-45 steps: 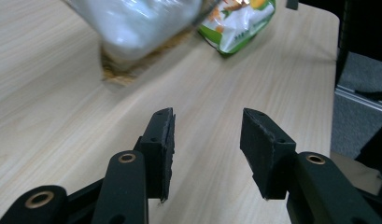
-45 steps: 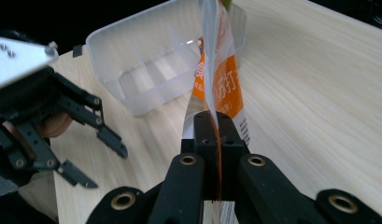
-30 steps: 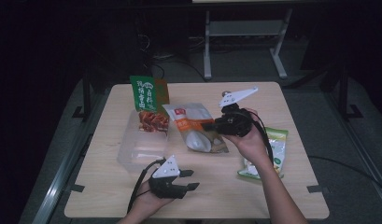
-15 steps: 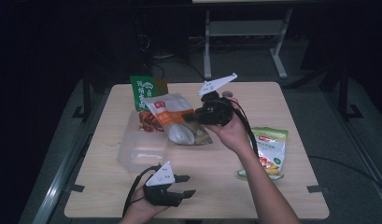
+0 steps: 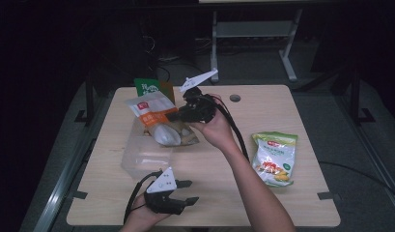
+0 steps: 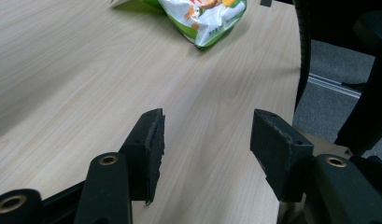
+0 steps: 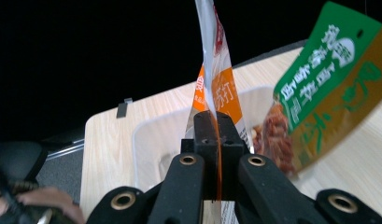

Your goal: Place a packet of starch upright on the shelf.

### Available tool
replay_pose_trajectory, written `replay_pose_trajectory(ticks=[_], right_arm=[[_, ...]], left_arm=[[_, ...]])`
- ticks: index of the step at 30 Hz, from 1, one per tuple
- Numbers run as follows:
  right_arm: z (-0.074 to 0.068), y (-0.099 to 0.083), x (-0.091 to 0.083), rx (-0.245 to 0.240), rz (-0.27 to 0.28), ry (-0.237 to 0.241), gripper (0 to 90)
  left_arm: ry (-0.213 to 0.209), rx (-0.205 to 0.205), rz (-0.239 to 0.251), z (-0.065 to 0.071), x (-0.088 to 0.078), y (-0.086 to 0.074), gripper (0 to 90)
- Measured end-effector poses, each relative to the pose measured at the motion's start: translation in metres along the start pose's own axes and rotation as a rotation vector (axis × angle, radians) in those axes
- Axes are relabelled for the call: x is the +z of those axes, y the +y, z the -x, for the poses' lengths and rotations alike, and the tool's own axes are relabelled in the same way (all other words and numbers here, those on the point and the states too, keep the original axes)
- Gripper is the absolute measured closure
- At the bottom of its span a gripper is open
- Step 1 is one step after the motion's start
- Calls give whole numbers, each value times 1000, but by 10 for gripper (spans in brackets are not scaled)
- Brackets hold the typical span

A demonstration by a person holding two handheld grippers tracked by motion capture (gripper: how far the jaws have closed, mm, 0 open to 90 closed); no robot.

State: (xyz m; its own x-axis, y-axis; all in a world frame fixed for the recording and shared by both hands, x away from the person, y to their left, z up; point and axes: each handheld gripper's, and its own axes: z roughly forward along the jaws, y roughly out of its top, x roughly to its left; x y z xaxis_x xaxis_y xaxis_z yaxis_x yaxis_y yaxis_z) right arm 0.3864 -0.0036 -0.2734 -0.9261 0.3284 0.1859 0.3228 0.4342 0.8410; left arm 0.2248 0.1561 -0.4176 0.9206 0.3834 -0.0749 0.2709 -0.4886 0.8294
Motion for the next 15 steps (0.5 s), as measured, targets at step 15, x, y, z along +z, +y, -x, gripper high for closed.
replay_pose_trajectory(ticks=[15], right_arm=[[10,8,60,45,-18,51,900]], left_arm=[[-7,9,-5,1,3,-1,429]])
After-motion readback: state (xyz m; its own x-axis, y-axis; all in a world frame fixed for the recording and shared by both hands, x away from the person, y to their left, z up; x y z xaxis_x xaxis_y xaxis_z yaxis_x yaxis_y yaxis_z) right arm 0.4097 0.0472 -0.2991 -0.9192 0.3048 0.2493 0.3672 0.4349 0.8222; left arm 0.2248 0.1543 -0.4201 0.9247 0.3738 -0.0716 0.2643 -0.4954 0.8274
